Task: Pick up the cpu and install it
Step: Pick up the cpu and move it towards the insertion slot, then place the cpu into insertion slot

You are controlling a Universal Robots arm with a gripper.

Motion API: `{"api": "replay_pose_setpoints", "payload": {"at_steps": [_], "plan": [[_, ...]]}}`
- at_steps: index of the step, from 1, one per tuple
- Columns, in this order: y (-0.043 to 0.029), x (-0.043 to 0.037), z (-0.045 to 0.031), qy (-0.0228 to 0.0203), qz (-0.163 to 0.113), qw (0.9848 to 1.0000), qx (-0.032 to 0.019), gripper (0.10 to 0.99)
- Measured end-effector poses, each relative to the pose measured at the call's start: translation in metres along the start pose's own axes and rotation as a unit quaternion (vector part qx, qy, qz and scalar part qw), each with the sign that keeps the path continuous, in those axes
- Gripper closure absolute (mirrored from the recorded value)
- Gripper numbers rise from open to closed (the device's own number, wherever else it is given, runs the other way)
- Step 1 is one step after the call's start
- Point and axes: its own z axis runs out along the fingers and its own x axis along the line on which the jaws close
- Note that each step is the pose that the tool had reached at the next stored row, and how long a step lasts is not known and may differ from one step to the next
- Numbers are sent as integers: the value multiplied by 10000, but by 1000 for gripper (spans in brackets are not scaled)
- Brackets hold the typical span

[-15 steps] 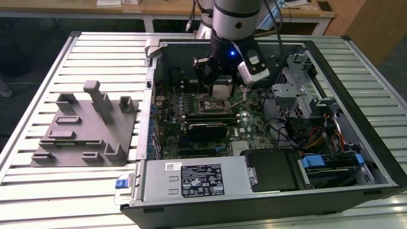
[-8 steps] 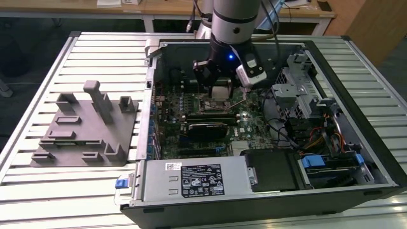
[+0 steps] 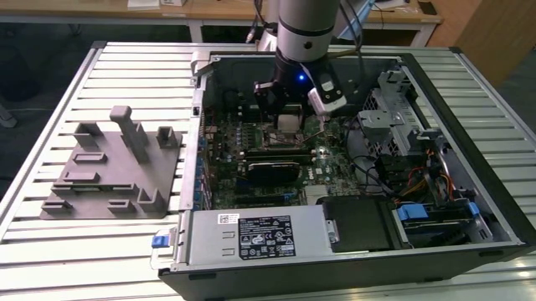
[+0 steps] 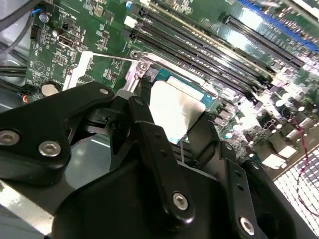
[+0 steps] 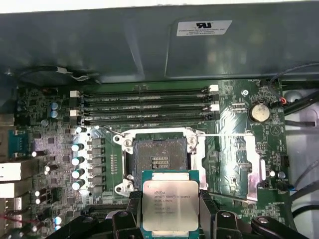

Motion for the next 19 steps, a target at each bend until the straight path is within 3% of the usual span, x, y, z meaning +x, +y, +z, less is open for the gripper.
{"api": "replay_pose_setpoints", "payload": {"at_steps": [7, 19], "plan": [[49, 3, 64, -1, -3, 10000, 24, 545], [52, 3, 70, -1, -5, 10000, 24, 545]]}}
